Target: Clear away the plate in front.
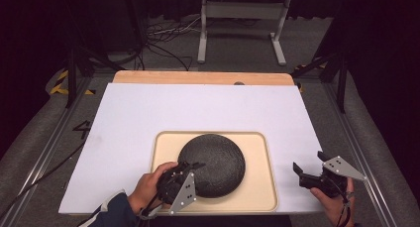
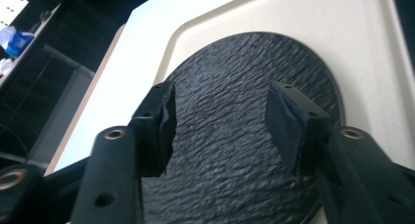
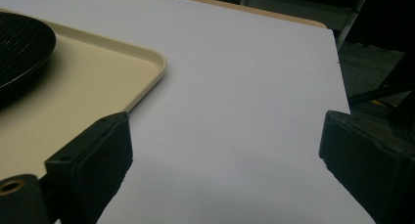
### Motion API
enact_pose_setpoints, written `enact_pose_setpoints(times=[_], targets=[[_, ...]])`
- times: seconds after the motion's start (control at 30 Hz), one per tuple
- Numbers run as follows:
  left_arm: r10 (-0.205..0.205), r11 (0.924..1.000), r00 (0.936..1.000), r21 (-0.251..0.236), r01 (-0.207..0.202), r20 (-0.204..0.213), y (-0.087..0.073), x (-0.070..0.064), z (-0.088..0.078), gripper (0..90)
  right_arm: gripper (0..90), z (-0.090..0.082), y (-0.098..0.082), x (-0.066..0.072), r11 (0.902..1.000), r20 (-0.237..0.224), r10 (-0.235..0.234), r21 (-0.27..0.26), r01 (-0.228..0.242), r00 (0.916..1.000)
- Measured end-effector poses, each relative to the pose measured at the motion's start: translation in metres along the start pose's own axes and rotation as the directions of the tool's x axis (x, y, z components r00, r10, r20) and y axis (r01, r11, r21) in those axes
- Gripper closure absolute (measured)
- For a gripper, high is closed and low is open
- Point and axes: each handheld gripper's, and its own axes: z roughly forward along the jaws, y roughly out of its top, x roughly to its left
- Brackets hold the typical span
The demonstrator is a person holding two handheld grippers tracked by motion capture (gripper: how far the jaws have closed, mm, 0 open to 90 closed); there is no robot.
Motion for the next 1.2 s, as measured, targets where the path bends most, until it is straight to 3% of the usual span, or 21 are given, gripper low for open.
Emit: enact_pose_setpoints(times=[0.17, 0.27, 0.3, 0.37, 0.47, 0.53, 0.57, 0.83, 0.97, 1.2], targets=[[-0.033, 0.9988, 0.9987, 0.037, 0.034, -0.039, -0.007, 0.01, 0.001, 32.2, 6.1, 0.0, 0.0, 0.0, 1.0, 0.0, -0.002, 0.001, 0.002, 1.0], [-0.057, 0.9976, 0.9981, 0.039, 0.058, -0.026, -0.012, 0.014, 0.002, 24.0, 6.1, 0.0, 0.0, 0.0, 1.0, -0.001, -0.002, 0.002, 0.002, 1.0], [-0.062, 0.9969, 0.9969, 0.047, 0.064, -0.049, -0.013, 0.015, 0.002, 22.6, 6.1, 0.0, 0.0, 0.0, 1.0, -0.002, -0.002, 0.002, 0.002, 1.0], [-0.079, 0.9954, 0.9958, 0.05, 0.082, -0.045, -0.016, 0.019, 0.003, 16.2, 6.1, 0.001, 0.0, 0.0, 1.0, -0.002, -0.003, 0.002, 0.003, 1.0], [-0.103, 0.9926, 0.9932, 0.06, 0.106, -0.055, -0.021, 0.024, 0.003, 14.1, 6.1, 0.001, 0.0, 0.0, 1.0, -0.001, -0.005, 0.003, 0.005, 1.0], [-0.097, 0.9899, 0.9921, 0.096, 0.104, -0.08, -0.024, 0.027, 0.004, 10.7, 6.1, 0.001, 0.0, 0.001, 1.0, -0.002, -0.007, 0.002, 0.007, 1.0], [-0.107, 0.9886, 0.9921, 0.099, 0.113, -0.066, -0.026, 0.03, 0.003, 9.3, 6.1, 0.0, 0.0, 0.001, 0.9999, -0.002, -0.01, 0.004, 0.01, 0.9999], [-0.132, 0.9829, 0.9883, 0.119, 0.14, -0.076, -0.037, 0.039, 0.001, 7.0, 6.1, 0.001, -0.001, 0.001, 0.9999, -0.002, -0.01, 0.006, 0.01, 0.9999], [-0.126, 0.9777, 0.9879, 0.157, 0.139, -0.09, -0.042, 0.043, 0.0, 7.0, 6.1, 0.001, -0.001, 0.0, 0.9999, -0.004, -0.009, 0.008, 0.009, 0.9999], [-0.107, 0.9758, 0.9883, 0.179, 0.125, -0.108, -0.049, 0.046, -0.004, 7.1, 6.1, 0.001, -0.001, 0.0, 0.9999, -0.003, -0.008, 0.008, 0.008, 1.0]])
